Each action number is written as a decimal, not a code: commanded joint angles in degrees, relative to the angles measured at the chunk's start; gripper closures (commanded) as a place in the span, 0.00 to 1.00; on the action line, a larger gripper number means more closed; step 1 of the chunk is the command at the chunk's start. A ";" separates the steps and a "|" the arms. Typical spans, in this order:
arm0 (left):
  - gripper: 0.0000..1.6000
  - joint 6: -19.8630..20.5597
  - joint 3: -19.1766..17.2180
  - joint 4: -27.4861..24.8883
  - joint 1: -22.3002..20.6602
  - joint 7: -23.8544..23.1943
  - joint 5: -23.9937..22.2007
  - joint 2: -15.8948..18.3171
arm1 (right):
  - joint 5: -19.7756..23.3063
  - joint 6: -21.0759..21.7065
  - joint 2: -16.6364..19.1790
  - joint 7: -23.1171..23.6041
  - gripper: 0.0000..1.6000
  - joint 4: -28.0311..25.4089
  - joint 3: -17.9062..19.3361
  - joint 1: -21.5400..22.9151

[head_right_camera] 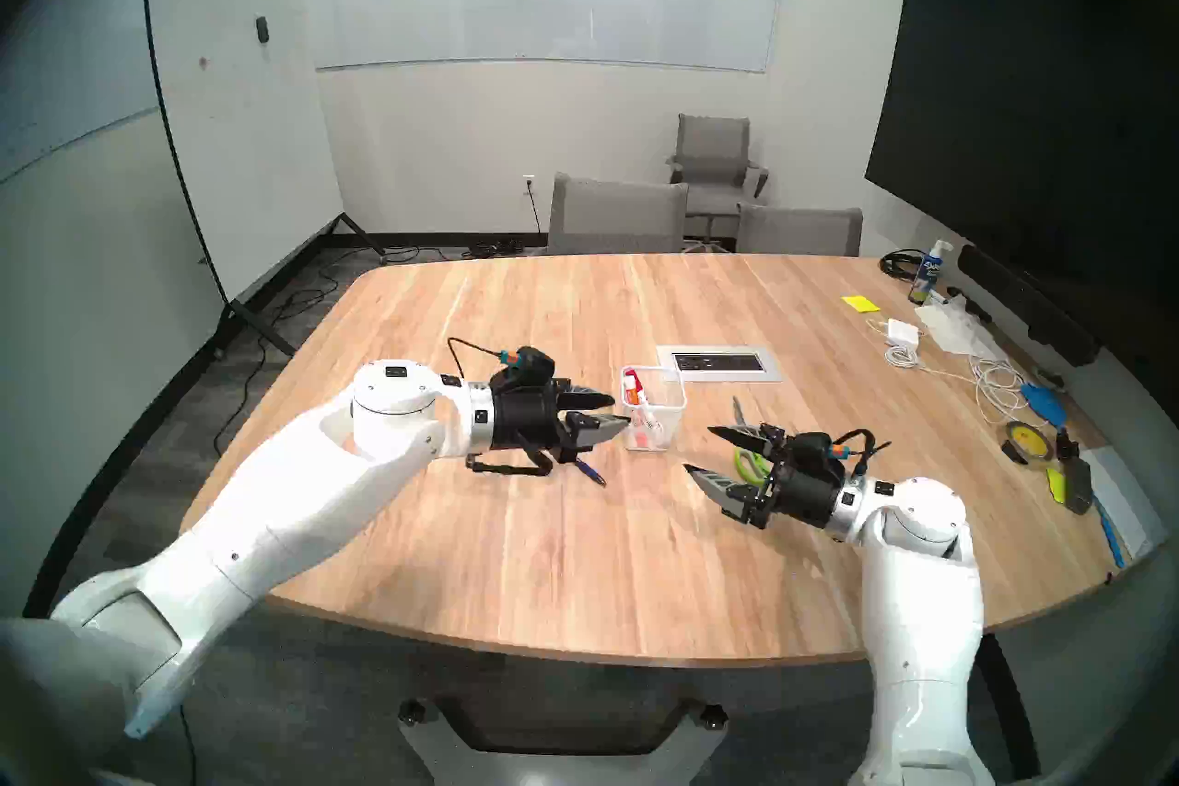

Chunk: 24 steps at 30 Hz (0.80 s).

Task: Place the pen, the marker, and the scissors into the pen holder

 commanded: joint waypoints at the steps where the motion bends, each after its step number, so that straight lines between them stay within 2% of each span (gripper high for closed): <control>1: 0.43 2.26 -2.41 -6.33 5.18 6.24 -0.91 1.99 | 0.13 0.08 -0.04 -0.06 0.00 -0.85 -0.05 0.83; 7: 0.45 8.81 -4.84 -11.63 8.87 13.76 0.88 0.96 | -0.08 0.16 -0.21 0.05 0.00 -0.93 0.12 0.88; 12: 0.45 14.87 -5.05 -11.98 9.54 20.25 2.87 -3.20 | -0.29 0.21 -0.35 0.17 0.00 -0.98 0.28 0.92; 15: 0.39 16.91 -3.68 -11.01 8.53 24.05 2.76 -5.12 | -0.39 0.22 -0.43 0.25 0.00 -0.97 0.38 0.96; 16: 0.32 17.19 -3.57 -10.53 8.35 24.52 2.88 -5.79 | -0.42 0.21 -0.46 0.27 0.00 -0.97 0.40 0.97; 21: 0.30 18.65 -2.59 -7.99 6.60 26.65 3.31 -8.50 | -0.59 0.22 -0.58 0.39 0.00 -0.97 0.55 1.03; 23: 0.25 18.96 -2.47 -6.87 6.02 27.34 3.28 -9.41 | -0.66 0.23 -0.63 0.44 0.00 -0.97 0.60 1.05; 24: 0.18 19.04 -2.49 -6.42 5.84 27.73 3.29 -9.83 | -0.68 0.23 -0.65 0.46 0.00 -0.97 0.63 1.06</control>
